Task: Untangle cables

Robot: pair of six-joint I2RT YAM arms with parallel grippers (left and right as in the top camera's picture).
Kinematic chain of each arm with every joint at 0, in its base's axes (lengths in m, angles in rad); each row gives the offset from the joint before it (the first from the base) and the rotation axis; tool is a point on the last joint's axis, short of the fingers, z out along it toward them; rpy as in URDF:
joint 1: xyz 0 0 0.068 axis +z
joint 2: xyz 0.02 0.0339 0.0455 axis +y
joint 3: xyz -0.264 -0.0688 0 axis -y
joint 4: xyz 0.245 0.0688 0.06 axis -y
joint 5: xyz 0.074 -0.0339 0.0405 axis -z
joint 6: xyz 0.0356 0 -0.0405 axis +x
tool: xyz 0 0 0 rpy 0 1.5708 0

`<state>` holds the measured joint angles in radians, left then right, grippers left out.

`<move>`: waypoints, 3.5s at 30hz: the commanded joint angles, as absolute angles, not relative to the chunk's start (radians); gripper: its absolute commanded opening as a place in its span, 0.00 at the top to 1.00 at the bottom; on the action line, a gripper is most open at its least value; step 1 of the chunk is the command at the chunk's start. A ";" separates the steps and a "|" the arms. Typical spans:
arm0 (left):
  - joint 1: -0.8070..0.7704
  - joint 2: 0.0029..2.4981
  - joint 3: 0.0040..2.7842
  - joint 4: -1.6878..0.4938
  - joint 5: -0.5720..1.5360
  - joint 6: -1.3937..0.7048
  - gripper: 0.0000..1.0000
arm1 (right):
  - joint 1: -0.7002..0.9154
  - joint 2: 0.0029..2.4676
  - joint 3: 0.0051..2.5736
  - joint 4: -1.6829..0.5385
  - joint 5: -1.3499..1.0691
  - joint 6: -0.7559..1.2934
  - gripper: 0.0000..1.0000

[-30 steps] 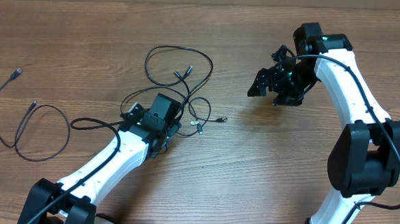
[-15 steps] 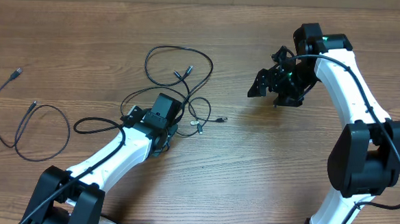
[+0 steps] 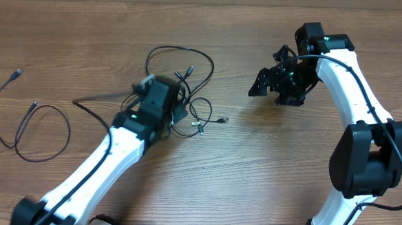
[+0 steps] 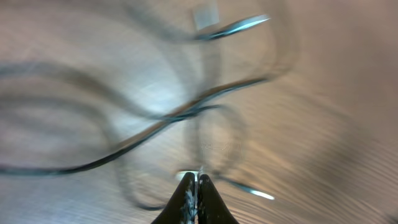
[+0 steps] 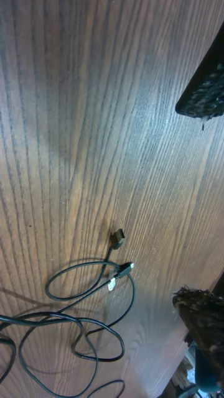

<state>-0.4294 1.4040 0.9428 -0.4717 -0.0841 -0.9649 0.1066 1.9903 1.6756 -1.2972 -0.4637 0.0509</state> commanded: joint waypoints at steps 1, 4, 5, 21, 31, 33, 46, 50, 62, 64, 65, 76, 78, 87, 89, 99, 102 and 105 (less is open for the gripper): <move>-0.428 1.310 1.028 -0.495 -0.020 -0.789 0.96 | 0.112 1.975 1.688 -1.287 -0.460 0.025 0.13; -0.426 1.285 1.029 -0.565 -0.039 -0.953 0.96 | 0.112 1.975 1.688 -1.287 -0.460 0.012 0.13; -0.425 1.288 1.029 -0.599 -0.051 -1.014 0.95 | 0.112 1.975 1.688 -1.286 -0.460 0.001 0.13; -0.425 1.551 0.977 -0.728 -0.253 -1.672 0.41 | 0.112 1.975 1.688 -1.239 -0.460 -0.005 0.09; -0.425 1.633 0.977 -0.725 -0.262 -1.734 0.44 | 0.112 1.975 1.688 -1.233 -0.460 -0.006 0.10; -0.424 1.647 0.977 -0.723 -0.262 -1.735 0.43 | 0.112 1.975 1.688 -1.233 -0.460 -0.005 0.10; -0.362 1.676 0.977 -0.714 -0.332 -1.674 0.51 | 0.112 1.977 1.688 -1.224 -0.460 -0.005 0.09; -0.337 1.678 0.977 -0.714 -0.329 -1.660 0.56 | 0.112 1.977 1.688 -1.215 -0.460 -0.005 0.09; -0.334 1.719 0.977 -0.714 -0.291 -1.542 0.88 | 0.112 1.977 1.688 -1.206 -0.459 -0.005 0.07; -0.334 1.716 0.982 -0.715 -0.290 -1.488 0.96 | 0.112 1.977 1.688 -1.208 -0.451 -0.005 0.07; -0.334 1.711 0.989 -0.719 -0.287 -1.449 0.96 | 0.112 1.977 1.688 -1.209 -0.445 -0.005 0.06; -0.334 1.505 1.364 -0.736 -0.035 -0.555 0.96 | 0.113 1.939 1.691 -1.266 -0.616 -0.107 0.01; -0.334 1.479 1.450 -0.738 0.119 -0.415 0.96 | 0.113 1.892 1.692 -1.253 -0.669 -0.117 0.00; -0.324 1.457 1.796 -0.860 0.682 -0.157 0.96 | 0.113 1.572 1.786 -1.207 -0.724 -0.062 0.00; -0.323 1.457 1.833 -0.851 0.707 -0.171 0.96 | 0.113 1.546 1.786 -1.203 -0.726 -0.040 0.00; -0.307 1.457 2.041 -0.818 0.699 -0.251 0.96 | 0.143 1.559 1.786 -1.283 -0.728 0.038 0.00; -0.307 1.457 2.051 -0.818 0.699 -0.270 0.96 | 0.177 1.560 1.786 -1.277 -0.728 0.037 0.00; -0.306 1.457 2.051 -0.817 0.700 -0.270 0.96 | 0.215 1.560 1.786 -1.261 -0.728 -0.001 0.00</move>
<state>-0.3122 1.4597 2.0338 -0.8230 0.6804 -0.2523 0.1810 1.5684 1.7855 -1.2743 -0.7216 0.0242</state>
